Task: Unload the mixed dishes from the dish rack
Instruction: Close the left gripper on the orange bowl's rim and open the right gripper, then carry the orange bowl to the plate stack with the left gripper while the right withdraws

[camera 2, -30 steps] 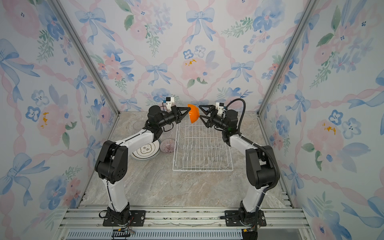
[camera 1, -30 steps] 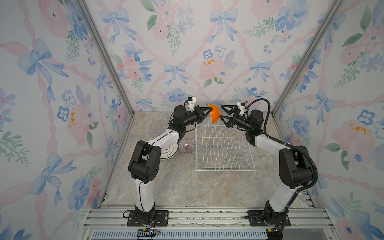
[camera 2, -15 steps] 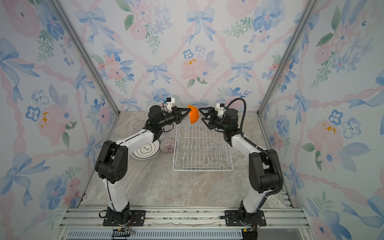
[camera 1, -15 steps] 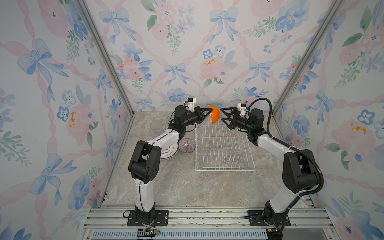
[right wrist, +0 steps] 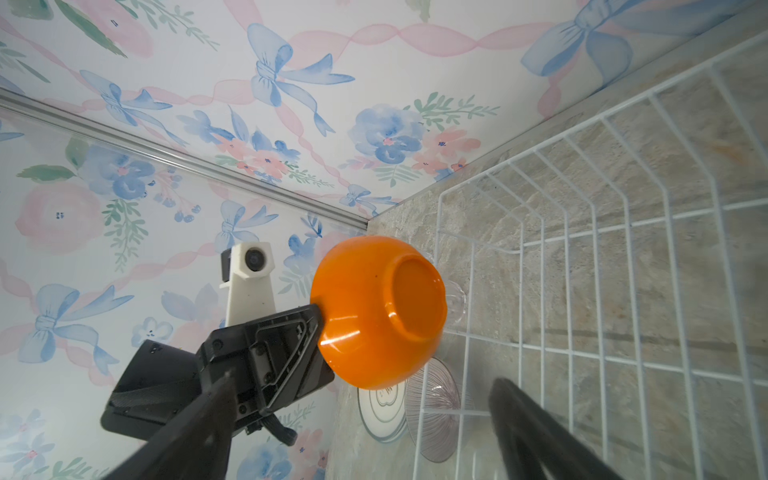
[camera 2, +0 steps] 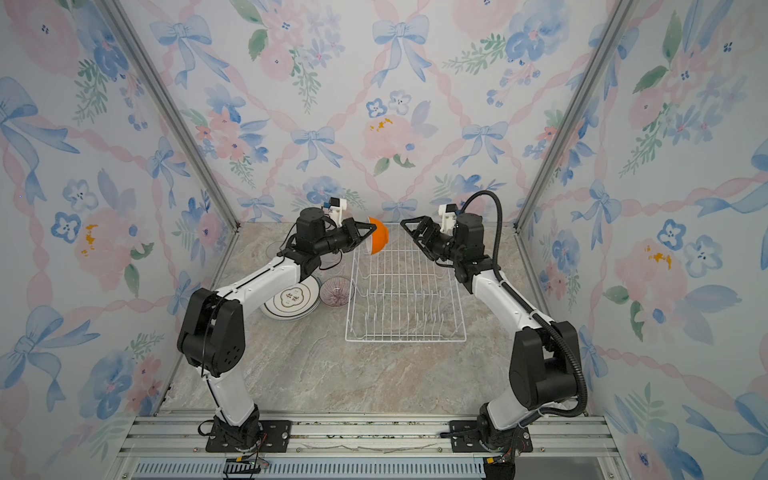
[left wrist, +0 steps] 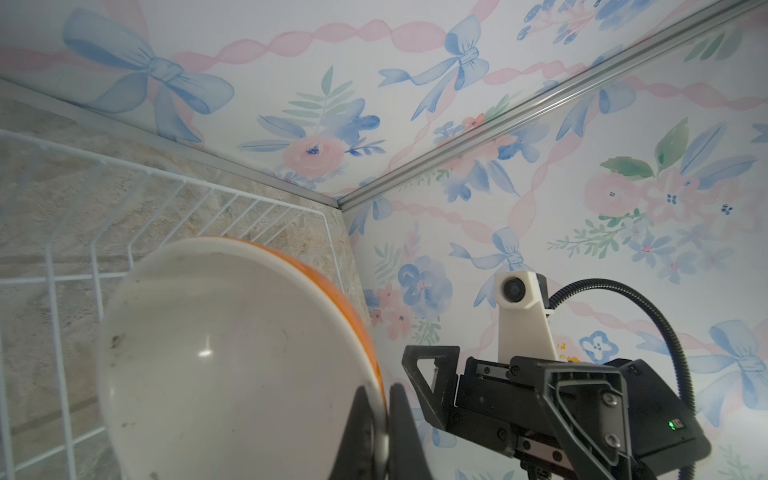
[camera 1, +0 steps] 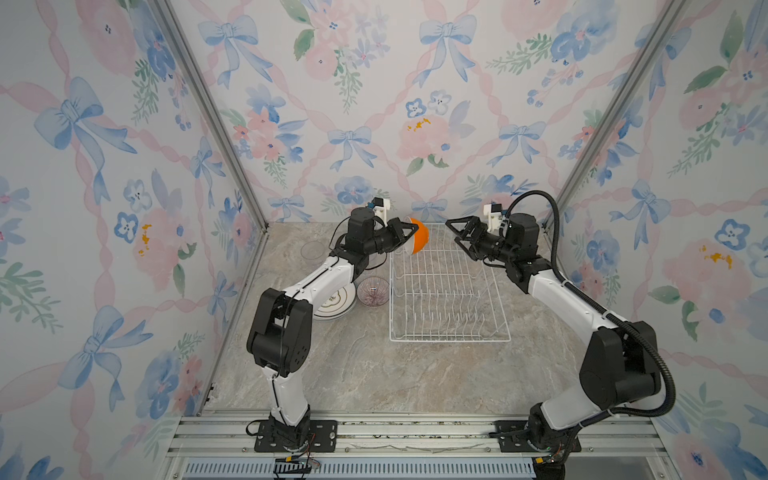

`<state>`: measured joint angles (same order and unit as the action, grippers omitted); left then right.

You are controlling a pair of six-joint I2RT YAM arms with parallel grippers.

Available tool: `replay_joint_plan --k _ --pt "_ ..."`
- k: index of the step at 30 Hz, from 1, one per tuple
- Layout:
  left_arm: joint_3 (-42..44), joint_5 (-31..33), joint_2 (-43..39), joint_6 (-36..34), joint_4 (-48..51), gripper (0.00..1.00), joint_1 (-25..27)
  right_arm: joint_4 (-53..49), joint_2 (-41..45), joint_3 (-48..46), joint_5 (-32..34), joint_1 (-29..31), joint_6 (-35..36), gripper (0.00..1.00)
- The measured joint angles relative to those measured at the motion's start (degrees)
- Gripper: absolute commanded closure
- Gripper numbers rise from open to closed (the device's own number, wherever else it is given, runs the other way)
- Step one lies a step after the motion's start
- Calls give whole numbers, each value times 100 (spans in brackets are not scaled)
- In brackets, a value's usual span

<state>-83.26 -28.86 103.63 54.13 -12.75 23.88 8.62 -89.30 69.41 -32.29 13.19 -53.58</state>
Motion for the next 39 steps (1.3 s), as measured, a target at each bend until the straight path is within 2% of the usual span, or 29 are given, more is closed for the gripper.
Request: replay_joint_plan --k 8,17,26,34,39 --pt "-103 1307 -1095 -1615 1685 100 -26 -1123 588 22 706 4 809 3" --pt "699 2109 -1801 -2531 2841 100 -280 -2028 964 -57 1462 9 1434 3" --pt "1786 2251 -1849 -2675 3587 100 -179 -2570 1270 -304 1930 -2 1897 3" --pt "1799 2251 -1843 -2695 3615 100 96 -2728 1268 -315 1952 -2 1978 3" --pt "1513 2310 -1622 -2754 3650 100 184 -2802 1279 -382 1956 -11 1985 3"
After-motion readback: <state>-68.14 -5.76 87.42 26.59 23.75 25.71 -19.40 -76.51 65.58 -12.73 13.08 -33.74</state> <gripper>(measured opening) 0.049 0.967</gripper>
